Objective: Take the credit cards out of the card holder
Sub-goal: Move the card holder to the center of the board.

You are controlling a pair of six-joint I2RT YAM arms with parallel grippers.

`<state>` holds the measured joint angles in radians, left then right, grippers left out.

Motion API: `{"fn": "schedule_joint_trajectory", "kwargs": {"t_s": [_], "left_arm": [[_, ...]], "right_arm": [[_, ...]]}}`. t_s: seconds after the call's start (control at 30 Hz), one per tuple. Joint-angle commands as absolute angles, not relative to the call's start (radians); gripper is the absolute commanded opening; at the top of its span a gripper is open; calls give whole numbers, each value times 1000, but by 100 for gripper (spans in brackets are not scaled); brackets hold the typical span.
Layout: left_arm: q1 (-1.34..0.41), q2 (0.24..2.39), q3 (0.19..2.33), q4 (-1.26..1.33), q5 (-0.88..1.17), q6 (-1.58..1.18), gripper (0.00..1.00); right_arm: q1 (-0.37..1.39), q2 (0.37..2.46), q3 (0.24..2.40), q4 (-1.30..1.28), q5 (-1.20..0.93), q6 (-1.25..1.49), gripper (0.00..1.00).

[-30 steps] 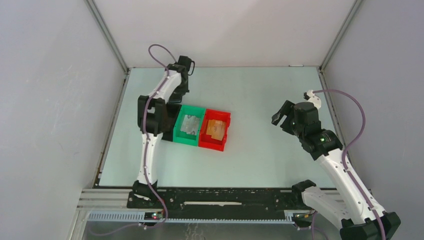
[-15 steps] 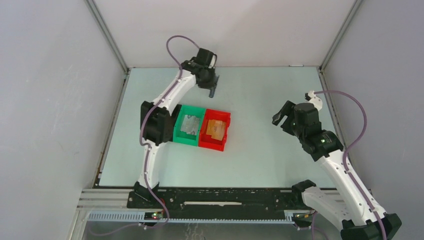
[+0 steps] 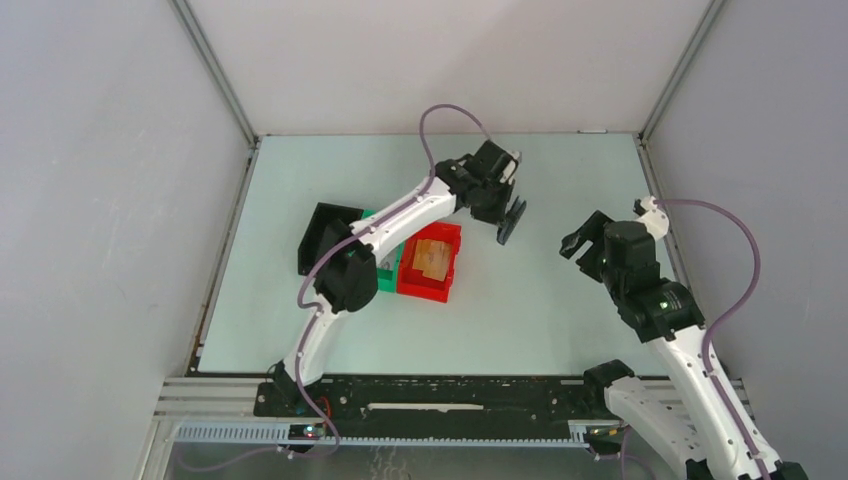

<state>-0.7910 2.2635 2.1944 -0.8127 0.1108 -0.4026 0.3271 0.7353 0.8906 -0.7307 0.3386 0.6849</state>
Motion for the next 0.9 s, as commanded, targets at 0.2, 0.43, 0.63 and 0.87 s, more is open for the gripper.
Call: {"fn": "schedule_joint_trajectory", "kwargs": {"t_s": [0.2, 0.43, 0.63, 0.87], "left_arm": [[-916, 2128, 2020, -833, -201, -386, 0], [-980, 2052, 1943, -781, 156, -400, 56], [-850, 1846, 1727, -658, 296, -480, 52], [-671, 1814, 1654, -673, 291, -541, 52]], "right_arm": [[257, 663, 854, -832, 408, 752, 84], [197, 686, 828, -858, 377, 762, 84], [261, 751, 829, -776, 314, 693, 77], [494, 1091, 915, -709, 361, 811, 74]]}}
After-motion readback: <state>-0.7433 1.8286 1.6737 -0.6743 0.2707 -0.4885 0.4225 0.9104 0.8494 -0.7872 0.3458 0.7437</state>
